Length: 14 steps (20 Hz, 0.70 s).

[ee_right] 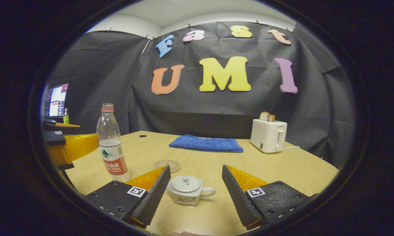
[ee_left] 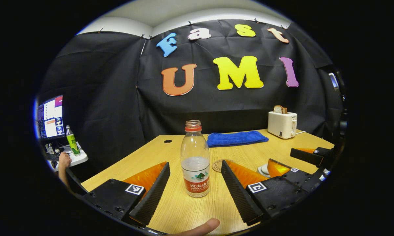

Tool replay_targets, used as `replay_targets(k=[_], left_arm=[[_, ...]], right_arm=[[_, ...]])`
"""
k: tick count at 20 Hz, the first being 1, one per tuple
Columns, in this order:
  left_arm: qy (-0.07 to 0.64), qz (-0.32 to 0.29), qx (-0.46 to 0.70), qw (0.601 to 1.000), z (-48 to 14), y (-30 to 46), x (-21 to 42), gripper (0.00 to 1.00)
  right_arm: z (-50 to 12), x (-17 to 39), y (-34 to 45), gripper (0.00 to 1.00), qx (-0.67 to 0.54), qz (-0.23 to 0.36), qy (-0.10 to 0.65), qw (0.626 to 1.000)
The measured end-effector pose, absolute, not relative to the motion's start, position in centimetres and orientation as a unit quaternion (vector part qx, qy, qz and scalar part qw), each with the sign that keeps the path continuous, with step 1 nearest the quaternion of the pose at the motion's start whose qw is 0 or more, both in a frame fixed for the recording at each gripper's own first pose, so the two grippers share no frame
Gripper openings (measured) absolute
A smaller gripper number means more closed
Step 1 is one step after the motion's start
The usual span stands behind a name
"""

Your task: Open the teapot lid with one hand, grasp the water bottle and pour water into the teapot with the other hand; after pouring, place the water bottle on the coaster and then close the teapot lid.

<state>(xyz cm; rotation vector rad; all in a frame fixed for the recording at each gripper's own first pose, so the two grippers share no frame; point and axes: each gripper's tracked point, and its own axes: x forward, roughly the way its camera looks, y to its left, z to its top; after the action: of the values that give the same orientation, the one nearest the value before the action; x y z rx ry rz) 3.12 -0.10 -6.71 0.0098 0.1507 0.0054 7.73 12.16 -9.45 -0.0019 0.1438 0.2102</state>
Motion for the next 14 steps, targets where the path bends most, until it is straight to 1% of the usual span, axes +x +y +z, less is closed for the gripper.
replay_targets(k=[2, 3, 4, 5, 6, 7, 9, 11, 12, 14], left_arm=[[0.080, 0.008, -0.003, 0.997, -7.0, 0.5, 3.2, 0.99], [0.082, 0.010, -0.007, 0.997, -7.1, 0.7, 3.2, 0.99], [0.086, 0.012, -0.010, 0.996, -7.2, 0.9, 3.2, 0.99], [0.087, 0.013, -0.010, 0.996, -7.1, 1.0, 3.2, 0.98], [0.083, 0.012, -0.010, 0.996, -6.8, 0.9, 3.1, 0.99], [0.080, 0.010, -0.008, 0.997, -6.6, 0.9, 3.1, 0.99], [0.078, 0.010, -0.006, 0.997, -6.5, 0.8, 3.0, 0.99], [0.080, 0.010, -0.004, 0.997, -6.6, 0.8, 2.9, 0.99], [0.082, 0.011, -0.003, 0.997, -6.7, 0.9, 2.9, 0.99], [0.082, 0.011, -0.001, 0.997, -6.7, 0.9, 2.8, 0.99]], right_arm=[[-9.8, 8.3, 13.0, 0.93, -0.004, 0.108, 0.078, 0.991], [-10.0, 8.5, 13.2, 0.84, -0.005, 0.109, 0.080, 0.991], [-10.3, 8.7, 13.3, 0.80, -0.006, 0.109, 0.082, 0.991], [-10.4, 8.9, 13.2, 0.67, -0.006, 0.107, 0.083, 0.991], [-10.7, 9.0, 13.1, 0.61, -0.006, 0.106, 0.087, 0.991], [-10.9, 9.1, 13.1, 0.49, -0.006, 0.106, 0.093, 0.990], [-11.0, 9.1, 13.8, 0.32, -0.002, 0.115, 0.095, 0.989], [-11.0, 9.3, 13.6, 0.20, -0.004, 0.112, 0.093, 0.989], [-11.3, 9.3, 13.9, 0.17, -0.004, 0.118, 0.097, 0.988], [-11.5, 9.5, 14.4, 0.17, -0.002, 0.131, 0.099, 0.986]])
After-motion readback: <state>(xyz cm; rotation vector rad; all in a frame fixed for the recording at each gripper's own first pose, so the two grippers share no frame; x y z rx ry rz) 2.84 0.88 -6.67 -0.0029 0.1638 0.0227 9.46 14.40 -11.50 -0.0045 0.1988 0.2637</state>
